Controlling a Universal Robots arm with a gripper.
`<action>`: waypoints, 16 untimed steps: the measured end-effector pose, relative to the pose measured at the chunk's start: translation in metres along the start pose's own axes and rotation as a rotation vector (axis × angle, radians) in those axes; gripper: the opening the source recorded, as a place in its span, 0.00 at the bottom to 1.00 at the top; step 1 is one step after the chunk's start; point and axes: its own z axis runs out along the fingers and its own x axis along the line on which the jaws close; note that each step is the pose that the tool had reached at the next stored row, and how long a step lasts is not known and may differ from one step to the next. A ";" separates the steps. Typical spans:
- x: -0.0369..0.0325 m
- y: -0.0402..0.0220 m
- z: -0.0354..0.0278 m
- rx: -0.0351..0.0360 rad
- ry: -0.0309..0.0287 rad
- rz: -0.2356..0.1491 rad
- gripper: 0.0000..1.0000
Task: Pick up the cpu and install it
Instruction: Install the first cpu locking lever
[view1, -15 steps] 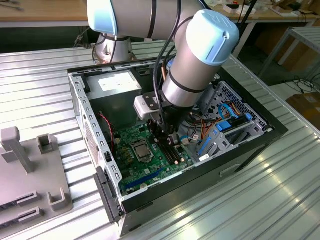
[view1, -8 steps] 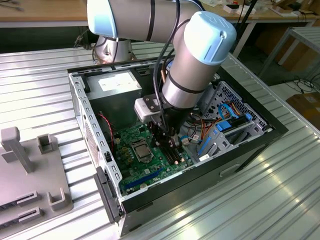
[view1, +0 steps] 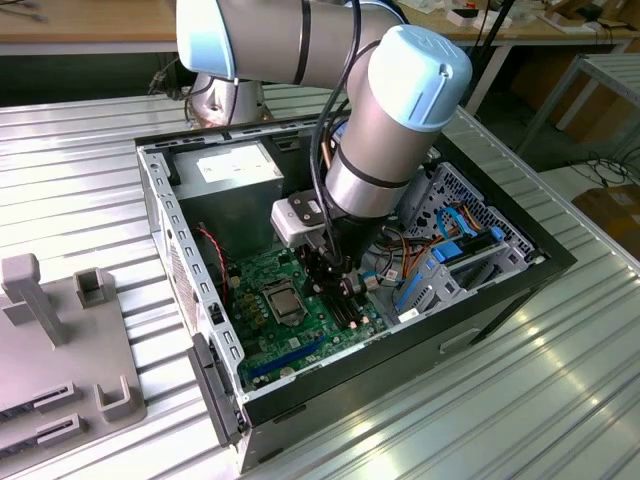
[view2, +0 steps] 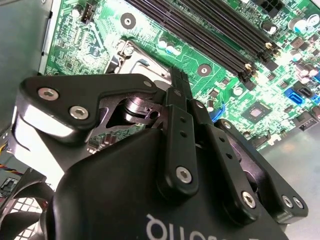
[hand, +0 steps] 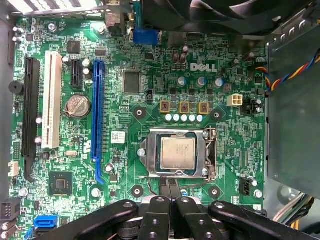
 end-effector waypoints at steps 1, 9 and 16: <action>0.0000 -0.0002 0.0000 0.0001 0.0002 -0.002 0.11; 0.0002 -0.0007 0.0038 0.0016 0.0017 -0.017 0.11; 0.0036 -0.0012 0.0095 0.0016 0.0021 -0.025 0.11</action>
